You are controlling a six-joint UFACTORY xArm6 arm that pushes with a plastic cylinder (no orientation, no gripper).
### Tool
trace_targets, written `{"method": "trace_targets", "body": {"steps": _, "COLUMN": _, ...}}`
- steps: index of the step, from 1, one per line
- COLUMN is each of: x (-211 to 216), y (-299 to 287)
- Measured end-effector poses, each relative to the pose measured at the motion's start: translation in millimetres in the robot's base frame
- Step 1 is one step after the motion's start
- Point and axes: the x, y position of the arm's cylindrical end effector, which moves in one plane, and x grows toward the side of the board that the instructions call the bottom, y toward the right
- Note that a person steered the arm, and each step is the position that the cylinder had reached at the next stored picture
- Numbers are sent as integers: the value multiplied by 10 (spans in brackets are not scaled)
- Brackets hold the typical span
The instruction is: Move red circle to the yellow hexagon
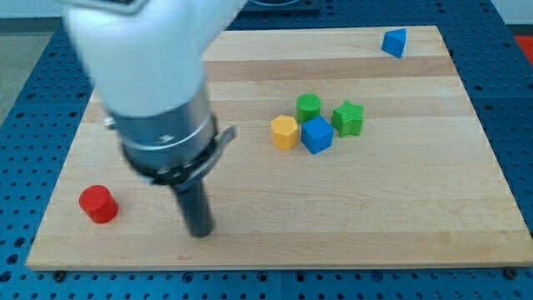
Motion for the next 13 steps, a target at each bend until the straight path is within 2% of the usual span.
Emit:
{"method": "trace_targets", "body": {"steps": 1, "x": 210, "y": -479}}
{"method": "trace_targets", "body": {"steps": 2, "x": 231, "y": -991}}
{"method": "trace_targets", "body": {"steps": 3, "x": 207, "y": -1295}}
{"method": "trace_targets", "body": {"steps": 4, "x": 26, "y": -1362}}
{"method": "trace_targets", "body": {"steps": 7, "x": -498, "y": -1348}}
{"method": "trace_targets", "body": {"steps": 11, "x": -733, "y": -641}}
{"method": "trace_targets", "body": {"steps": 13, "x": -1250, "y": -517}}
